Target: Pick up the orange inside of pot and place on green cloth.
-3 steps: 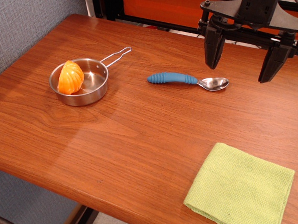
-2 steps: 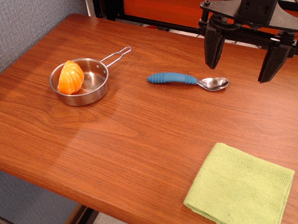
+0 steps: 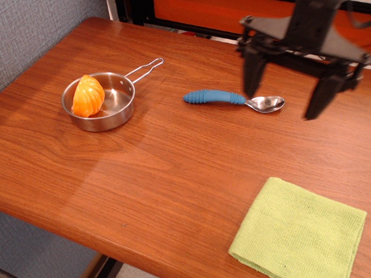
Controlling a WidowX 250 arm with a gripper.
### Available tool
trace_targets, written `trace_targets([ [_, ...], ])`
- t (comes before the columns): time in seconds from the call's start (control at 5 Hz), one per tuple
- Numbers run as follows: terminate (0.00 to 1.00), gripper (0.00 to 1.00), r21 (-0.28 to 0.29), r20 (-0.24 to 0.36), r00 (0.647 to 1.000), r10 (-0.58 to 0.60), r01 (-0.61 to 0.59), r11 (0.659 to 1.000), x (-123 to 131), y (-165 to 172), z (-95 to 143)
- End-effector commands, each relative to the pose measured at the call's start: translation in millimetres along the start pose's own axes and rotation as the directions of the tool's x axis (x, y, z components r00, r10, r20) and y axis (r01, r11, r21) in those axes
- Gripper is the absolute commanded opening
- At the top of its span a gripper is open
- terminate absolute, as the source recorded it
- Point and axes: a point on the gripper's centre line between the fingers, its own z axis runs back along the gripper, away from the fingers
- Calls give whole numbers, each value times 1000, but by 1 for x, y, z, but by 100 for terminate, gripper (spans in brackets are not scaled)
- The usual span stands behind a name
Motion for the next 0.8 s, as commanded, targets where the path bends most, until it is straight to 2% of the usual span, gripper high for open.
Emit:
trace_targets([
  [0.0,0,100,46,-21,989,147,-146,988,-13,83,14],
  [0.2,0,100,75,-66,965,253,-248,966,-15,130,6],
  [0.4,0,100,110,-72,947,314,-306,946,-5,171,-6],
  [0.6,0,100,139,-49,943,328,-319,938,6,204,-20],
])
